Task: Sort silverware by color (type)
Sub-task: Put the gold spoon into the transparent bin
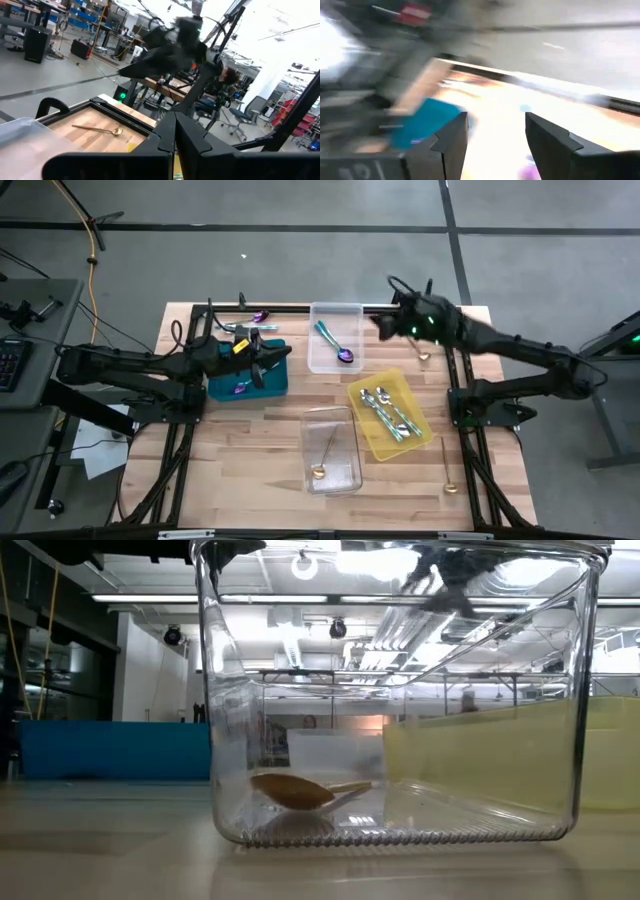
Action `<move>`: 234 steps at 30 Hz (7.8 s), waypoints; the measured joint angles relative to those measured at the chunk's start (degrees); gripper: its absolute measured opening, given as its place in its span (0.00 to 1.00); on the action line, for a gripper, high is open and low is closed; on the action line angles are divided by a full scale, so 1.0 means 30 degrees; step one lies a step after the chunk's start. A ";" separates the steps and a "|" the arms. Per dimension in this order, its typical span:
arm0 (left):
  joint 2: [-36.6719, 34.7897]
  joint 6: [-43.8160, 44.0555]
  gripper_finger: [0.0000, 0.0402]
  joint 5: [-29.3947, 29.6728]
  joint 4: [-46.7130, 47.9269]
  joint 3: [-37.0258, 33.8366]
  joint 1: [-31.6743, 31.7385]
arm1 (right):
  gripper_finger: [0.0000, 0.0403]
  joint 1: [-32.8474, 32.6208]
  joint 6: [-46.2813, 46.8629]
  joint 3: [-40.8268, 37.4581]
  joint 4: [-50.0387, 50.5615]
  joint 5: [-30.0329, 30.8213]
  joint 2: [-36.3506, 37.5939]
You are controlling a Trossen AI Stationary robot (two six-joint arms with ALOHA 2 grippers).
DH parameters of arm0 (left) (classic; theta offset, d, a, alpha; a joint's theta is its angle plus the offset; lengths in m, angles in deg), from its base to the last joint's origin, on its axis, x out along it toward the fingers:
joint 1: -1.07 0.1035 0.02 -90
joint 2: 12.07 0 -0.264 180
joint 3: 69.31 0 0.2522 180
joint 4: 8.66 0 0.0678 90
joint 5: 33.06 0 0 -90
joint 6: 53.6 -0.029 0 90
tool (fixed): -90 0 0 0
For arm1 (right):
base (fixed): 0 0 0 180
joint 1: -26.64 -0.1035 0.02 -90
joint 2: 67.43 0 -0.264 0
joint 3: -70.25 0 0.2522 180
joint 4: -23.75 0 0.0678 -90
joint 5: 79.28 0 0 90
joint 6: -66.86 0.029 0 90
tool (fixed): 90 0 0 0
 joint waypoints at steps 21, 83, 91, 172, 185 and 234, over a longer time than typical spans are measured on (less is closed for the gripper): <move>0.0000 0.0000 0.00 0.0067 0.0032 0.0000 0.0023 | 0.47 0.9998 -0.5961 0.2124 1.1657 -0.3159 -1.1213; 0.0000 0.0000 0.00 0.0634 0.0028 0.0000 0.0031 | 0.00 0.5677 -0.3989 0.1505 1.1590 -0.2853 -0.0265; 0.0000 0.0023 0.00 0.0634 0.0027 0.0000 0.0031 | 0.01 0.7385 -0.4503 0.1505 1.2433 -0.2321 -0.2949; -0.0007 0.0538 0.00 0.1158 0.0006 0.0000 0.0278 | 0.48 0.9828 -1.1070 0.0937 1.3971 -0.3336 -1.2707; -0.0002 0.0426 0.00 0.1122 0.0030 0.0000 0.0284 | 0.48 1.0687 -0.3534 -0.3584 0.8520 -0.3781 -0.7103; -0.0006 0.0007 0.00 0.1121 0.0020 -0.0007 0.0315 | 0.27 0.6430 0.3243 -0.3136 0.8621 0.3007 -0.9153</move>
